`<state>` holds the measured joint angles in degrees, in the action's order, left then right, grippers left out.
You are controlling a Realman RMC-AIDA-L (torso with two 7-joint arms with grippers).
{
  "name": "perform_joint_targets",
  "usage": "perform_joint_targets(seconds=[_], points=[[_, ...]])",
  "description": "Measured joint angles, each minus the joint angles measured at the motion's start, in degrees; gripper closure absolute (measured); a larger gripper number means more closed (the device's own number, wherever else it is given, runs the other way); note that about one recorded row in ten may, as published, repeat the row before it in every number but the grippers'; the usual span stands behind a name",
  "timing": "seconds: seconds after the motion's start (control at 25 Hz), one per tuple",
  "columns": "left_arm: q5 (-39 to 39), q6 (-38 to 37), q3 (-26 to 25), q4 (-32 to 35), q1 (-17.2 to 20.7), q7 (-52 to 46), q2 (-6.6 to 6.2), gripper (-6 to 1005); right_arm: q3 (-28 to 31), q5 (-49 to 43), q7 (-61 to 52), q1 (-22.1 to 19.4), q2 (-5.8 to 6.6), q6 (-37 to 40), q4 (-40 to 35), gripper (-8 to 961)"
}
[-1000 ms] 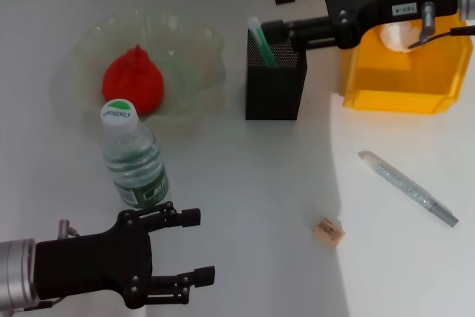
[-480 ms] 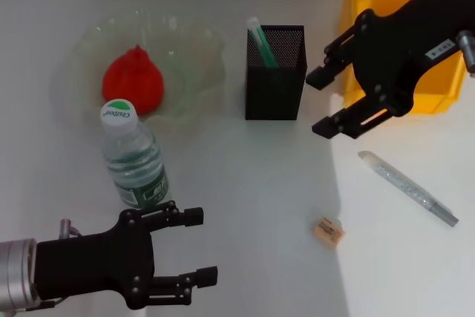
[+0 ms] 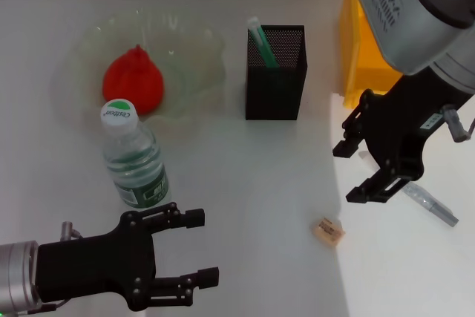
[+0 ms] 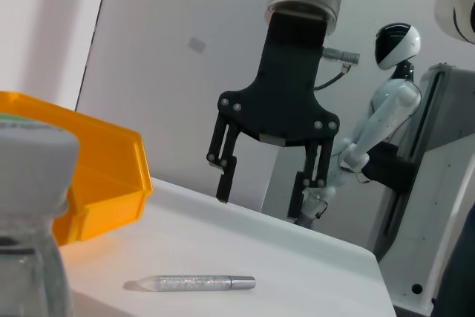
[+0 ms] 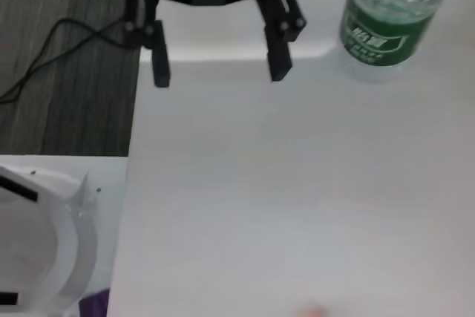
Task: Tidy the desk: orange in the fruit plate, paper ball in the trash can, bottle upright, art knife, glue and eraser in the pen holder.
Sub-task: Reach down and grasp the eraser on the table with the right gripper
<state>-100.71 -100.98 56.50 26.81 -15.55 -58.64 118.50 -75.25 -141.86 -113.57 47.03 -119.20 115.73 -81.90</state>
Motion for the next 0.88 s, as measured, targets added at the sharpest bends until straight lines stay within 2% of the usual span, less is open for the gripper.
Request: perform_joint_targets(seconds=[0.36,0.88], points=[[-0.01,0.25,-0.65,-0.22,0.37,-0.01,0.05,157,-2.91,-0.22,8.6,-0.96,-0.06,-3.5,4.79,366],[-0.03,1.79,-2.71,-1.6,0.6,0.57,-0.11,157,-11.65,-3.85,19.16,1.44,-0.05,-8.43,12.76,380]])
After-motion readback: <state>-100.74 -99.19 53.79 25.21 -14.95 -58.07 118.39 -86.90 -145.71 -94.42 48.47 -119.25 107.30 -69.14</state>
